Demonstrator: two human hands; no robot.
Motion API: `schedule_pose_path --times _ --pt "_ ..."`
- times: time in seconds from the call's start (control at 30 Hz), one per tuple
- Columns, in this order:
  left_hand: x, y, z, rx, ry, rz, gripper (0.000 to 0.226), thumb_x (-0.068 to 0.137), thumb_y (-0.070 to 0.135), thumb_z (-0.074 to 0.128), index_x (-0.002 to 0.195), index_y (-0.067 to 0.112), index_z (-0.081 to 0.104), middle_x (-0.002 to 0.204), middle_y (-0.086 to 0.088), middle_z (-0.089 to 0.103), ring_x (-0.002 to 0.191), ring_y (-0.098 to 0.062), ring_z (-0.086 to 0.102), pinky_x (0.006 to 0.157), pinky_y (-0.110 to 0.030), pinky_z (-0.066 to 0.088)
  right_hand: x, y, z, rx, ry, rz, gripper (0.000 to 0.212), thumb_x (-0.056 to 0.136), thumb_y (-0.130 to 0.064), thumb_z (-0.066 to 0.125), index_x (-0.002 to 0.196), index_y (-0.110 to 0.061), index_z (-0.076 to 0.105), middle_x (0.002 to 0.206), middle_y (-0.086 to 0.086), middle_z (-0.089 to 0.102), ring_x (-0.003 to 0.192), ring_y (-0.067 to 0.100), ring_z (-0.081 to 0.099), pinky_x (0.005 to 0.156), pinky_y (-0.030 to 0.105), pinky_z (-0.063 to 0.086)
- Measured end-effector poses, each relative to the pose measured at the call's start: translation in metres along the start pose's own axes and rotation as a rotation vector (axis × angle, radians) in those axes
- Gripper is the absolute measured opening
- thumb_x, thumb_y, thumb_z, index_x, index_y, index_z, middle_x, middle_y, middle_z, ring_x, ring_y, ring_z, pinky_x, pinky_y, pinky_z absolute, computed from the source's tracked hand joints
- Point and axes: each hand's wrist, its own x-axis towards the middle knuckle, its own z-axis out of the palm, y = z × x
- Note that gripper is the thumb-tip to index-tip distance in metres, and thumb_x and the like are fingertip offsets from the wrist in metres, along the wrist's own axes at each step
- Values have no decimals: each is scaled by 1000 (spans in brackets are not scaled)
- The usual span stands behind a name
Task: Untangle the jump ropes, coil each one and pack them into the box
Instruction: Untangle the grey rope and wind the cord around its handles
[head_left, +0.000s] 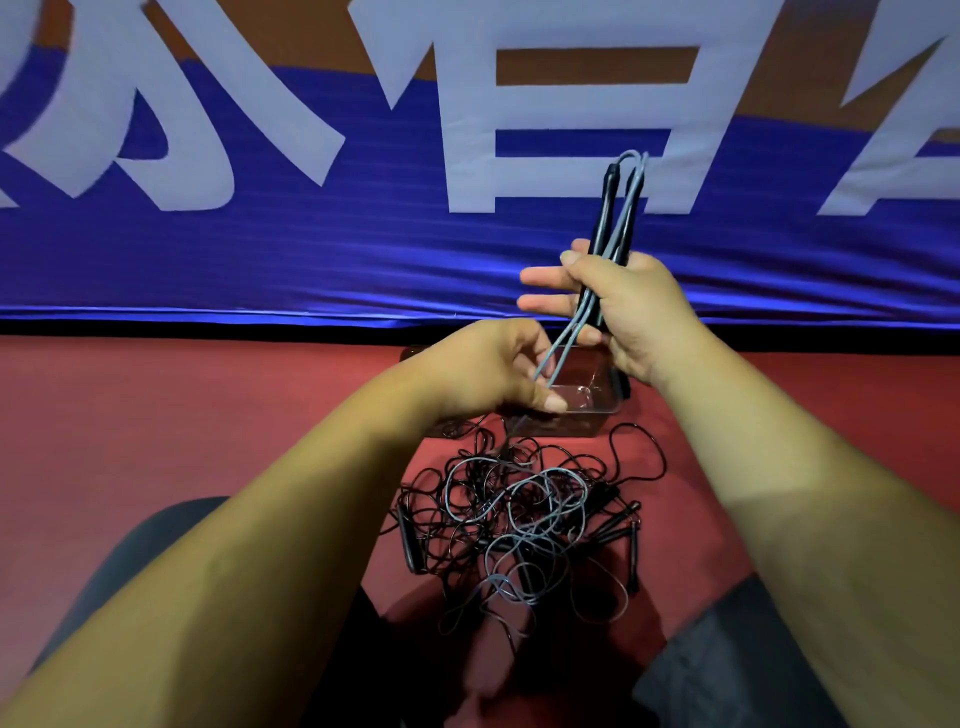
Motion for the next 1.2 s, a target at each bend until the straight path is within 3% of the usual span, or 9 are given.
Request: schedule_pose_path --times 0.17,0.3,0.47,0.6,0.7,0.83,1.0,1.1,1.2 --pt "-1 -6 3 -12 -129 -231 28 104 23 65 111 -4 63 77 -16 72 72 -31 62 64 -34 54 -4 1 -3 -39 -84 53 39 109 -16 56 143 -8 38 117 14 79 104 36 78 37 21 35" --pt "-8 -10 -12 132 -295 -191 17 103 17 66 99 2 72 77 0 73 67 -10 62 66 -21 46 -8 -4 -10 -89 -167 126 46 106 -17 64 146 -10 42 123 8 78 111 31 77 40 21 49" --pt "-9 -10 -30 83 12 -139 15 91 14 80 96 3 71 81 -10 75 72 -23 67 62 -29 55 -6 -6 -23 -126 -125 153 43 101 -18 72 137 -9 51 127 9 77 109 29 78 51 26 60" --pt "-7 -2 -37 355 320 5 4 91 19 79 90 20 75 78 0 75 74 -18 71 80 -40 60 -6 -1 -24 -220 -133 186 40 94 -14 80 126 -4 59 133 20 71 106 30 78 71 40 67" --pt "-18 8 -44 198 70 9 9 93 16 76 102 17 75 96 -10 76 86 -20 71 92 -40 58 -6 5 -22 -312 -147 201 63 90 -15 85 138 9 52 123 34 70 100 32 78 85 49 66" --pt "-27 9 -52 64 -160 -33 31 96 44 71 110 17 76 100 -17 72 86 -25 60 85 -41 50 -3 6 -26 -280 -138 200 35 101 -14 72 130 -4 55 116 14 79 102 31 79 78 38 66" --pt "-18 -10 -56 161 11 -65 26 100 47 65 108 27 79 101 -14 76 85 -18 64 89 -50 56 3 9 -30 -331 -105 162 52 105 -18 67 153 -17 47 113 9 81 105 37 78 97 51 62" --pt "-11 -11 -54 126 150 -87 15 100 35 69 107 27 80 98 3 80 94 -11 74 88 -36 57 2 12 -32 -445 -161 125 56 101 -28 72 153 -33 53 117 0 81 115 40 73 106 56 56" --pt "-4 -4 -46 -19 275 -120 29 98 46 68 118 25 74 96 11 75 88 -13 69 81 -31 48 -3 12 -26 -613 -171 80 58 96 -33 77 150 -34 58 121 -3 79 98 24 80 92 40 63"
